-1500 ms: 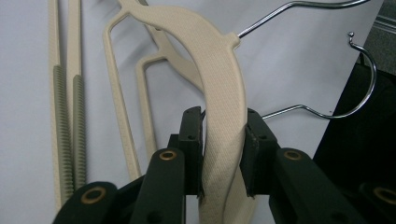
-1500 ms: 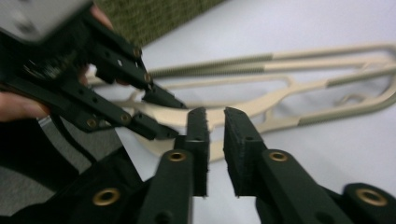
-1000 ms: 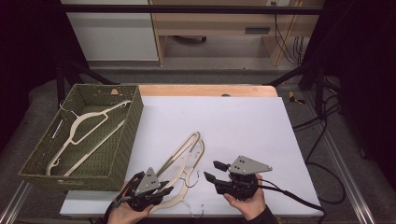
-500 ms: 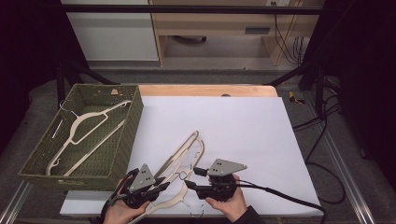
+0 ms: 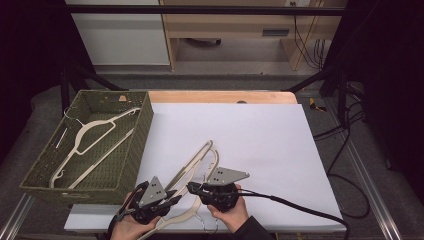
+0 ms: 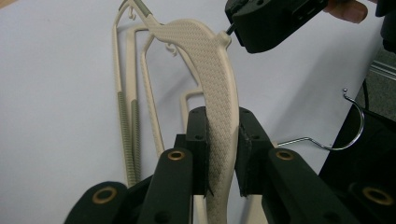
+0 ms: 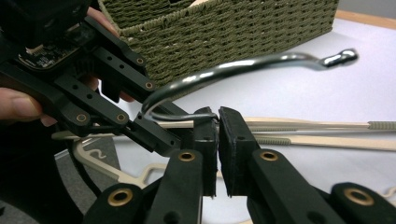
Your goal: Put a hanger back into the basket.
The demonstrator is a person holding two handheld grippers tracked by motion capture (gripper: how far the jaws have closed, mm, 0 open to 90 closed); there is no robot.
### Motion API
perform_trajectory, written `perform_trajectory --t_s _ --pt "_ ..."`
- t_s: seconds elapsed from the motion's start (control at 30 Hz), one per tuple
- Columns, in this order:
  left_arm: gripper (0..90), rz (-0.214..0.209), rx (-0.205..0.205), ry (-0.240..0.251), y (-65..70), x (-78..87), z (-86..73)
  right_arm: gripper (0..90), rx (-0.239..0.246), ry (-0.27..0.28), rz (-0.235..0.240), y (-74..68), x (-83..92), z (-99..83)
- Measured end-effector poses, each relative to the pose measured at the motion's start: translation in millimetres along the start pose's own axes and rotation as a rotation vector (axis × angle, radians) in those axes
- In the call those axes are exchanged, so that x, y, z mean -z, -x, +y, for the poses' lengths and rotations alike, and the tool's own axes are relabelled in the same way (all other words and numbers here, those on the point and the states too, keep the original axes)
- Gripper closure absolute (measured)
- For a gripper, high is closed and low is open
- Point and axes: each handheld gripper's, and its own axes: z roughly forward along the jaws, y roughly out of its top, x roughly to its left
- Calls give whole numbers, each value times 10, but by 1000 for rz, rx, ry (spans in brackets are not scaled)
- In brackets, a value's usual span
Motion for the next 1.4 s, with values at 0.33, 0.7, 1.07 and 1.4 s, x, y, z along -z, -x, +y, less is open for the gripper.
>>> perform_trajectory --t_s 0.33,0.7,1.07,1.4 --pt "496 127 -76 54 37 153 84 878 19 18 -26 -7 -25 63" --pt "623 141 -78 -103 61 60 270 879 11 24 -36 -5 -27 123" --pt "810 196 -47 -156 75 10 283 820 23 8 -40 0 15 142" --pt "852 302 19 -142 -123 140 292 665 18 10 -99 83 386 140"
